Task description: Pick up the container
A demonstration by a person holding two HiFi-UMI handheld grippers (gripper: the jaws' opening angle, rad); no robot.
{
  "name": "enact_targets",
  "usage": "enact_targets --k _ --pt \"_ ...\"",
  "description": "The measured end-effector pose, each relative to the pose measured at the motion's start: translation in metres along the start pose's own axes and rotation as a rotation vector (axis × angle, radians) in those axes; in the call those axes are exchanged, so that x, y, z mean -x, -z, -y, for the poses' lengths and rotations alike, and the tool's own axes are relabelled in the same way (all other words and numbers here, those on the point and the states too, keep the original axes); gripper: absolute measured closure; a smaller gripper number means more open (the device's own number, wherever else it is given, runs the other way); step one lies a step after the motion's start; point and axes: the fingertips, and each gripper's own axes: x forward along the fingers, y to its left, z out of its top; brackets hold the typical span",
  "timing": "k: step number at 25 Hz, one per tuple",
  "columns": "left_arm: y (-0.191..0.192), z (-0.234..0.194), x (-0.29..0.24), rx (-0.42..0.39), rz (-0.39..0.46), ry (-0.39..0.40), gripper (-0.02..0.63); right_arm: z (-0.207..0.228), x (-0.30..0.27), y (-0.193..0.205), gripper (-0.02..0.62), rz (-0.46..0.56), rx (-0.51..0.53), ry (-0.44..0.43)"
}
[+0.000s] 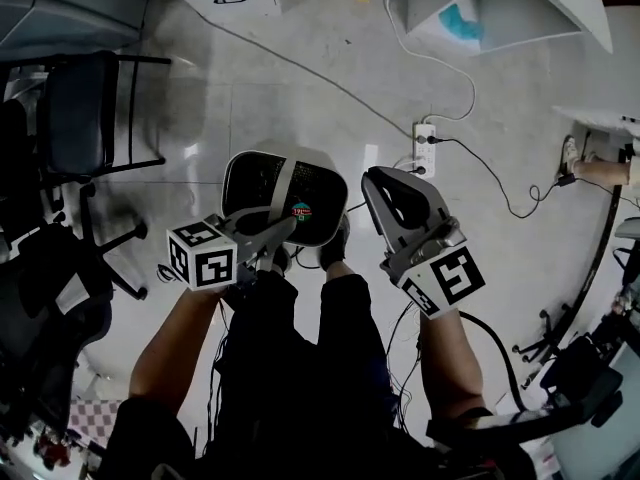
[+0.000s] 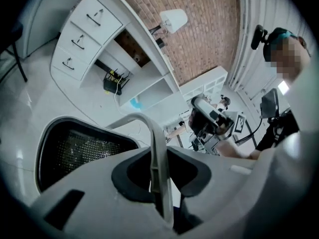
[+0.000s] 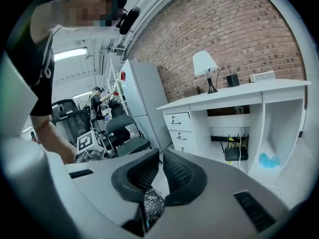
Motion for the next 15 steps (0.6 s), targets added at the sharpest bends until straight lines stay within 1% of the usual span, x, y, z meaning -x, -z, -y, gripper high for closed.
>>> enact_targets --k 3,7,9,12,15 --pt "-0.023 0.046 0.028 0.005 0.058 0.002 0.536 -0.016 0.016 -0.036 0.586 0.009 0.006 -0.011" --pt "-0.049 0.101 0.054 -0.033 0.102 -0.011 0.537 -0.034 0.037 -0.082 0.586 0.031 0.031 -0.019" --pt "-0.059 0.125 0.063 -0.037 0.124 -0.007 0.537 -0.041 0.049 -0.102 0.586 0.04 0.043 -0.018" --pt "-0.072 0.152 0.081 -0.011 0.16 -0.001 0.537 -0.051 0.063 -0.127 0.585 0.048 0.052 -0.003" --pt "-0.082 0.174 0.102 0.032 0.204 0.001 0.537 -0.059 0.077 -0.143 0.586 0.059 0.031 0.025"
